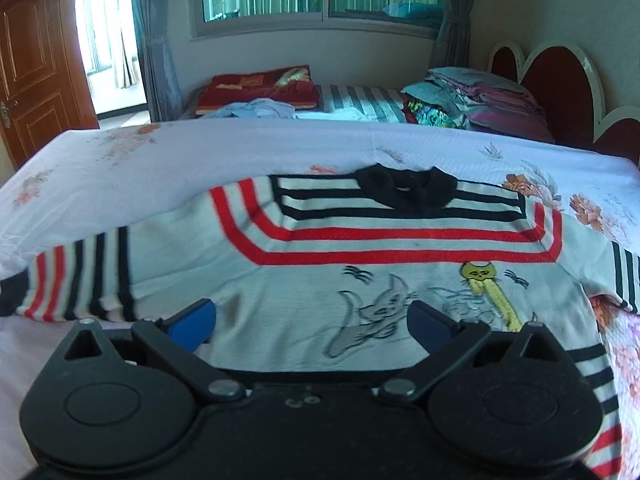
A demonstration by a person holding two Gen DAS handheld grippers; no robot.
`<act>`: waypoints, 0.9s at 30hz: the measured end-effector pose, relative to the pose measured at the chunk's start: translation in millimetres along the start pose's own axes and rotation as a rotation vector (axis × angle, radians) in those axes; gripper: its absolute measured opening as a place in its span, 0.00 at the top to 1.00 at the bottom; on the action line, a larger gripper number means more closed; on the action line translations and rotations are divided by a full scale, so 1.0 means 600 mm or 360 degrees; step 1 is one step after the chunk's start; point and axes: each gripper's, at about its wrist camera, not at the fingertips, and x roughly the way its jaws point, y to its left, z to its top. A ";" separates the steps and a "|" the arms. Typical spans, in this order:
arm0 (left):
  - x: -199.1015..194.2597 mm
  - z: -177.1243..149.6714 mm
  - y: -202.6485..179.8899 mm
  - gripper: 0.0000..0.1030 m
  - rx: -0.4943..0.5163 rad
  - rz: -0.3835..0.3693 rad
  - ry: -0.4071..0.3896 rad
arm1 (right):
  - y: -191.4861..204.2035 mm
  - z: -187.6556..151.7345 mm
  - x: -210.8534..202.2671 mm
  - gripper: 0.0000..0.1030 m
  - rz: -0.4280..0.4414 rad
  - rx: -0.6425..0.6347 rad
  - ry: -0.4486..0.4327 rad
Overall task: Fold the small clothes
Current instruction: 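Move the right tool to the sleeve cuff and grasp the black cuff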
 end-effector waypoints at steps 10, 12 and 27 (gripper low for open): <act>0.067 0.010 -0.091 0.06 0.0020 0.0024 0.0074 | -0.174 0.006 0.124 0.30 -0.0159 0.0188 0.0199; 0.075 0.012 -0.101 0.06 0.0018 0.0034 0.0081 | -0.204 0.005 0.144 0.31 -0.0189 0.0249 0.0222; 0.096 0.022 -0.123 0.11 0.0053 0.0086 0.0098 | -0.327 0.011 0.243 0.76 -0.0285 0.0617 0.0216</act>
